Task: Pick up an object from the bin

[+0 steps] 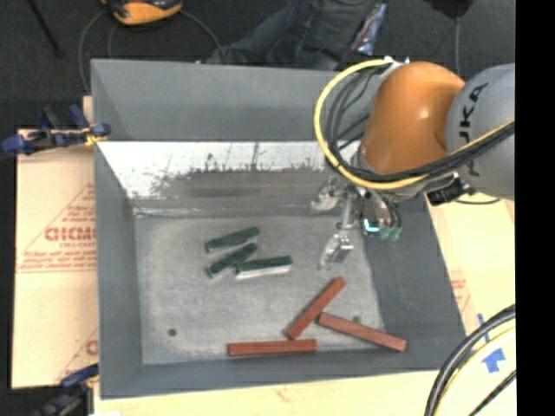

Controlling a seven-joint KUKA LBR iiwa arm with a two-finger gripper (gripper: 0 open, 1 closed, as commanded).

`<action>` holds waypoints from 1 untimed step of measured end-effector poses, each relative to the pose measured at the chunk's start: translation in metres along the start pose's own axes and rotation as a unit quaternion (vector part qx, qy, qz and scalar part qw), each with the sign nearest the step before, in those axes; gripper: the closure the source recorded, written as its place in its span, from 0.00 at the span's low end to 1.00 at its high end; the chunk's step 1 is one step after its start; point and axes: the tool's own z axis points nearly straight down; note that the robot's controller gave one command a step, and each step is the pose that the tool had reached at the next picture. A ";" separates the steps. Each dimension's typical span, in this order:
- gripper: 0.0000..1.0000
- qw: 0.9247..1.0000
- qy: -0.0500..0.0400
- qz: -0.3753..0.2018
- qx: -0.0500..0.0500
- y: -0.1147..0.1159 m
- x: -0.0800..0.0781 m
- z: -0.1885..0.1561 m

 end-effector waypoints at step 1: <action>0.00 1.000 -0.004 0.000 0.000 0.000 -0.001 -0.005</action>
Offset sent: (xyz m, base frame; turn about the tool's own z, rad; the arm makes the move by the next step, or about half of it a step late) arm 0.0393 0.0075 -0.1018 -0.1338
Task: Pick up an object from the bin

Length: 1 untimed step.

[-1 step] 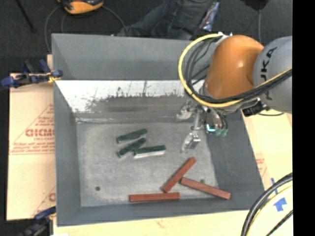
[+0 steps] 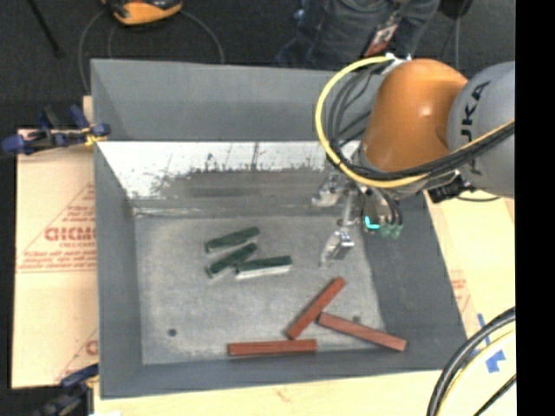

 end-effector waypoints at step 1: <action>0.00 1.000 -0.005 -0.027 0.001 0.002 -0.018 0.037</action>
Offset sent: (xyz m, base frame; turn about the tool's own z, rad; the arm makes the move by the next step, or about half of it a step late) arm 0.0085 0.0250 -0.0918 -0.0455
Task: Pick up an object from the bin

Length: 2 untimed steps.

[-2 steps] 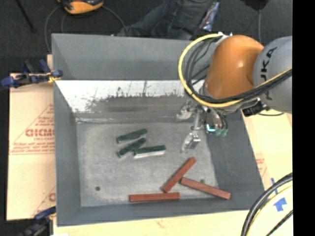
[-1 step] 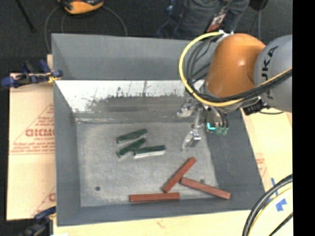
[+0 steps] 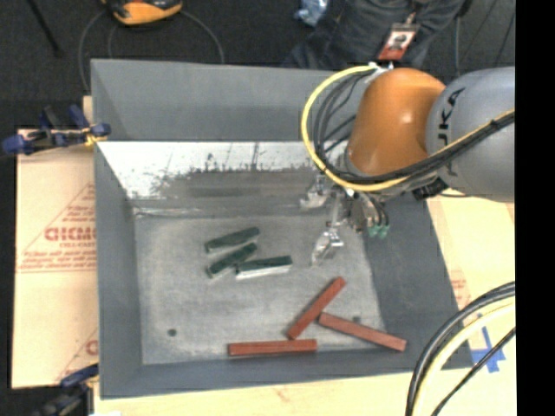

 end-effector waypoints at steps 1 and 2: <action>0.00 1.000 0.004 0.002 -0.001 0.017 0.005 0.046; 1.00 1.000 0.002 -0.015 -0.001 0.049 -0.012 0.083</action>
Offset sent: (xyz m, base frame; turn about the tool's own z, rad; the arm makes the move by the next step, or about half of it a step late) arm 0.0050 0.0516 -0.0947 -0.0274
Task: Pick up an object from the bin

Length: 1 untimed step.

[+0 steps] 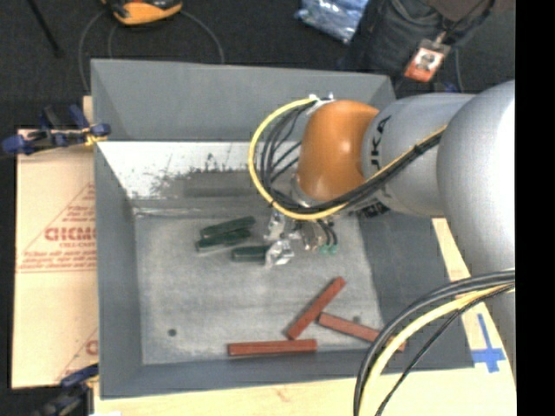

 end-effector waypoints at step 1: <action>1.00 1.000 0.000 0.000 0.000 0.000 0.000 0.000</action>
Offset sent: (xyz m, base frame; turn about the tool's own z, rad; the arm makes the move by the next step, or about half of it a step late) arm -0.0025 -0.0063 0.1334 -0.0372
